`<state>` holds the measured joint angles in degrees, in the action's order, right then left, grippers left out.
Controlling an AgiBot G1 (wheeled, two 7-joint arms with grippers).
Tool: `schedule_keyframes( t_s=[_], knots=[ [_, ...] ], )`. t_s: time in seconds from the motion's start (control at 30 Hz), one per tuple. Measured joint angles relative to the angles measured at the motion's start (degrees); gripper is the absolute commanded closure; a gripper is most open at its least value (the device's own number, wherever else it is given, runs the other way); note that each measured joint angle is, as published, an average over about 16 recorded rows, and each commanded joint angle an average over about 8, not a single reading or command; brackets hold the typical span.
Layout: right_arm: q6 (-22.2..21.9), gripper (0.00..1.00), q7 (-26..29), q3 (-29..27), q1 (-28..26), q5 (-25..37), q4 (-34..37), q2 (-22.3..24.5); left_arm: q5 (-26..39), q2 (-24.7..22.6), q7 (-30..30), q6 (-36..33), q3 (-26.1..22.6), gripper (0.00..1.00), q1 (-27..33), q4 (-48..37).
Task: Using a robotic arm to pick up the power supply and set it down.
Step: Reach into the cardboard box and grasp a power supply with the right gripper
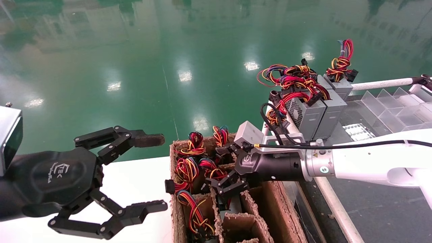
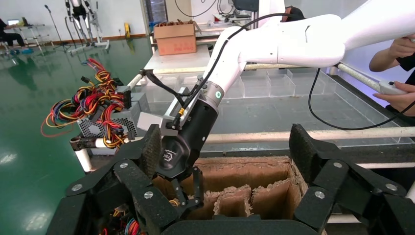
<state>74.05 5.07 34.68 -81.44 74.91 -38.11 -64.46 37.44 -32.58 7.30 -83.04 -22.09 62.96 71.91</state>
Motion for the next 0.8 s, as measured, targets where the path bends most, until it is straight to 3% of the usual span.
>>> schedule_keyframes(
  t_s=[0.8],
  knots=[
    [-0.6,1.00,-3.2,-0.7,-0.5,-0.9,6.4,-2.0,0.0,0.0,0.0,0.0,0.0,0.00,0.0,0.0]
  ],
)
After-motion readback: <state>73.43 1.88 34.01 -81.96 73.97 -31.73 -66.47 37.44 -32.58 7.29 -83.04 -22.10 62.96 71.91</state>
